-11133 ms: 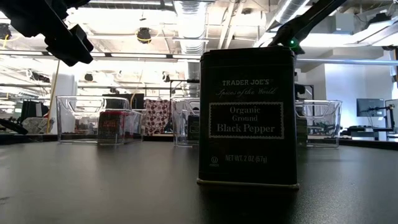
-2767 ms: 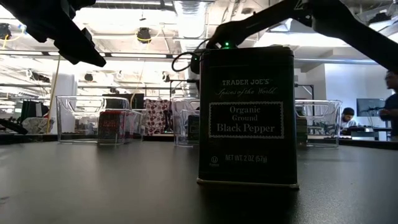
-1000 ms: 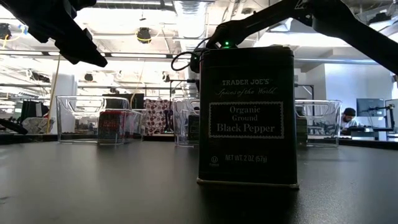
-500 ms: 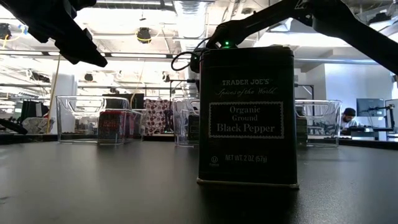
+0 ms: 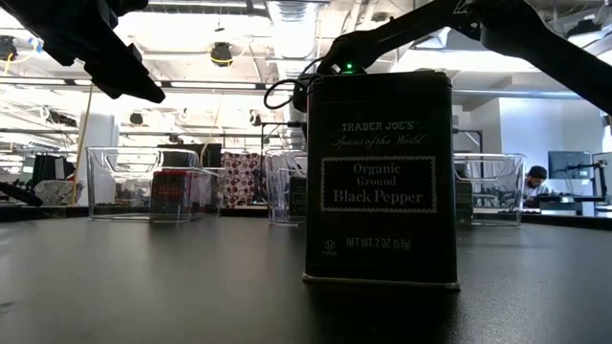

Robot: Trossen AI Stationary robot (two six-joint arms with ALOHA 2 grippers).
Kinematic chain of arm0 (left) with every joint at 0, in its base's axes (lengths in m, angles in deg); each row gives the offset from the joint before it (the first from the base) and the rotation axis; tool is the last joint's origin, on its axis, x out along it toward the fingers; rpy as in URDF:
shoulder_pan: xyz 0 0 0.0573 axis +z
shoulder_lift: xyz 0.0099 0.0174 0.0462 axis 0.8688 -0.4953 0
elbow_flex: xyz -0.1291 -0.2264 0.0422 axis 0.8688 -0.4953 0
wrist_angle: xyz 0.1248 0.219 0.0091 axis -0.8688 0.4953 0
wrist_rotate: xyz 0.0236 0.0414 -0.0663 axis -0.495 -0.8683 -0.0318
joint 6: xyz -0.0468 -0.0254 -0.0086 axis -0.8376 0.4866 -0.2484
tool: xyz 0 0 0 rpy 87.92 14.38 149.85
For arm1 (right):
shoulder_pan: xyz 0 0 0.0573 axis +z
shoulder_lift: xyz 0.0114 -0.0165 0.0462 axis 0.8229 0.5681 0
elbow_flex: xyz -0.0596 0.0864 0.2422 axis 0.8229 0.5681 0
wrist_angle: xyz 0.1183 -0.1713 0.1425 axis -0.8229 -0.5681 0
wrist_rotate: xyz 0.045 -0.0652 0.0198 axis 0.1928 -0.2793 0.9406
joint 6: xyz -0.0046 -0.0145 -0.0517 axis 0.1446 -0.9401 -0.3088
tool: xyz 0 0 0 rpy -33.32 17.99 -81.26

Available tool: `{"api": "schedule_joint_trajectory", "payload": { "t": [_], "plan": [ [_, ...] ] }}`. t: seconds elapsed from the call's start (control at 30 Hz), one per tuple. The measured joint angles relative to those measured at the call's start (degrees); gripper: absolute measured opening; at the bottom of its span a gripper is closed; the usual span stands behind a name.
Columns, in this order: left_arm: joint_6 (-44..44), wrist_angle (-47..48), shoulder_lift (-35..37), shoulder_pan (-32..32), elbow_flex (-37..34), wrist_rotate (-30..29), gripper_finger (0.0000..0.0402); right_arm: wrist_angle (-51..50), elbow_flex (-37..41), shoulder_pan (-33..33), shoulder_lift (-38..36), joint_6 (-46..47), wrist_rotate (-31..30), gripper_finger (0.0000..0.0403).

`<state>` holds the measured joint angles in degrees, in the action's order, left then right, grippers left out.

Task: Sort spices by type
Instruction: Put the black seasoning can into the middle transparent bin

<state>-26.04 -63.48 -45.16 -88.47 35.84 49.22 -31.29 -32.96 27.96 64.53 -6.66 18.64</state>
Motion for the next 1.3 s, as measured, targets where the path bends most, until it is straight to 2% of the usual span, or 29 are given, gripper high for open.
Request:
{"api": "schedule_joint_trajectory", "payload": {
  "t": [0.27, 0.67, 0.8, 1.0, 1.13, 1.3],
  "plan": [
    [0.0, 0.0, 0.0, 0.0, 0.0, 0.0, 0.0194, 0.3, 0.0, 0.0, -0.8, 0.8, 0.0, 0.0250],
    [0.1, 0.0, 0.0, 0.0, 0.0, 0.0, 0.0194, 1.1, 0.0, -0.4, -8.2, 3.9, 0.0, 0.0250],
    [0.1, 0.0, 0.0, 0.0, 0.0, 0.0, 0.0194, 1.0, 0.0, -0.4, -12.4, 9.8, 0.0, 0.0250],
    [0.1, 0.0, 0.0, 0.0, 0.0, 0.0, 0.0194, 0.0, 0.7, 0.0, -20.0, 26.4, 0.3, 0.0250],
    [0.1, 0.0, 0.0, 0.0, 0.0, 0.0, 0.0194, 2.3, 7.0, 3.3, -27.7, 32.8, 0.8, 0.0250],
    [0.1, 0.0, 0.0, 0.0, 0.0, 0.0, 0.0194, 11.8, 23.7, 11.6, -39.2, 46.5, -0.1, 0.0250]
  ]
}}
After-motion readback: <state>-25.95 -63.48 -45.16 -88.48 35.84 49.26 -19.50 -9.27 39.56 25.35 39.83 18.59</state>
